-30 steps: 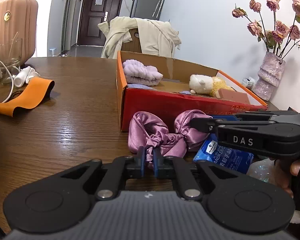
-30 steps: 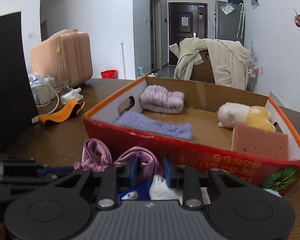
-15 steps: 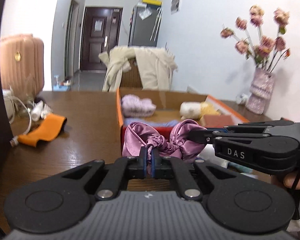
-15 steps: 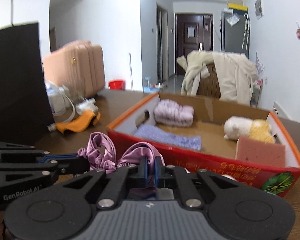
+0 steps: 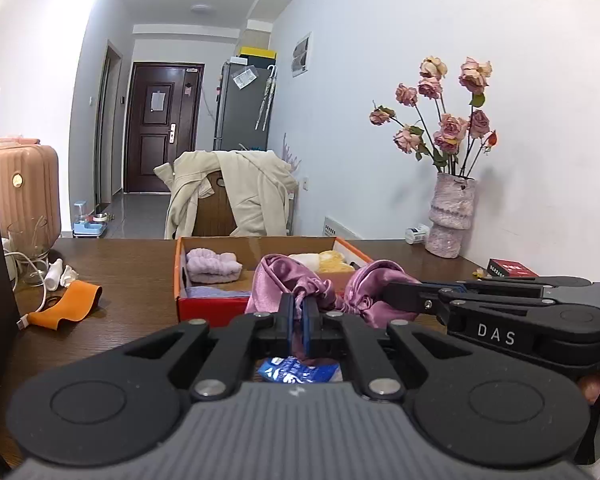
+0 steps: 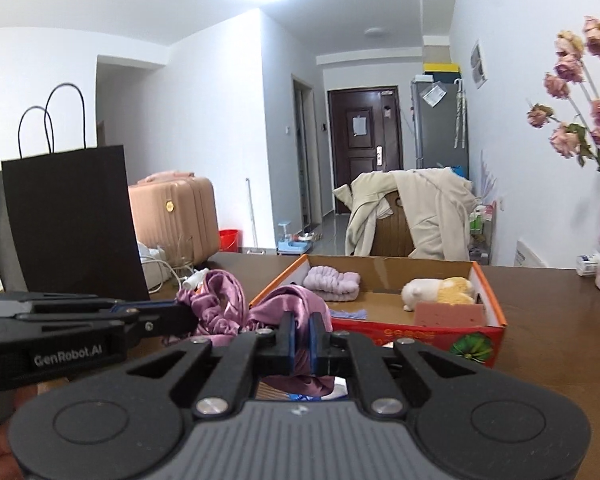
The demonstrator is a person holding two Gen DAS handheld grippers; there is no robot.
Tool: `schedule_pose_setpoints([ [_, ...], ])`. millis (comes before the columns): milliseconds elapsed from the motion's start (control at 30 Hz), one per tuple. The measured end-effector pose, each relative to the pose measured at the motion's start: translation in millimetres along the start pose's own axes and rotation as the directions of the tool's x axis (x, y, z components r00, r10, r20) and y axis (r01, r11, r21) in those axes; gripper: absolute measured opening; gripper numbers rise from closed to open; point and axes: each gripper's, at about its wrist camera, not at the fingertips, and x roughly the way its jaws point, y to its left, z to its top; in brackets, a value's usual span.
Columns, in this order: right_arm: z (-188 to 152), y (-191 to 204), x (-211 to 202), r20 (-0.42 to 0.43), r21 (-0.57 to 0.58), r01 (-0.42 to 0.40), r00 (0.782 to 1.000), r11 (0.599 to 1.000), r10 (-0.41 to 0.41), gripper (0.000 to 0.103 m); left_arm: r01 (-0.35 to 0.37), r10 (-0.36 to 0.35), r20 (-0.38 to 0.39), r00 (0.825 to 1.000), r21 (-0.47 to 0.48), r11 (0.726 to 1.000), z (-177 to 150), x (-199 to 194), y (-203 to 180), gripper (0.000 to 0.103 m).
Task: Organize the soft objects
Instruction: 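Carry the pink scrunchie into the box and open the right gripper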
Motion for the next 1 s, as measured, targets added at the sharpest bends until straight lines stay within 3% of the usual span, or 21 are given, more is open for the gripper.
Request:
schedule_pose_setpoints([
  [233, 0, -9, -5, 0.019, 0.013, 0.004, 1.000, 1.000, -0.004, 0.006, 0.017, -0.017, -0.019, 1.000, -0.009, 1.000, 9, 15, -1, 0.005],
  [400, 21, -25, 21, 0.024, 0.012, -0.003, 1.000, 1.000, 0.003, 0.006, 0.053, -0.054, -0.030, 0.998, -0.035, 0.998, 40, 54, 19, 0.005],
  [567, 63, -54, 81, 0.011, 0.043, -0.036, 0.999, 0.998, 0.035, 0.006, 0.047, -0.050, -0.055, 0.997, -0.046, 0.998, 80, 118, 47, 0.005],
  [733, 98, -85, 167, -0.079, 0.108, -0.057, 0.995, 0.993, 0.065, 0.006, 0.008, -0.012, -0.118, 0.993, -0.031, 0.999, 105, 190, 71, 0.005],
  [867, 103, -105, 240, -0.196, 0.172, -0.059, 0.976, 0.983, 0.093, 0.006, -0.019, 0.008, -0.207, 0.978, -0.053, 0.998, 101, 243, 97, 0.005],
  [1000, 90, -121, 304, -0.306, 0.251, -0.036, 0.945, 0.967, 0.115, 0.006, -0.059, 0.040, -0.304, 0.952, -0.054, 0.997, 82, 287, 117, 0.005],
])
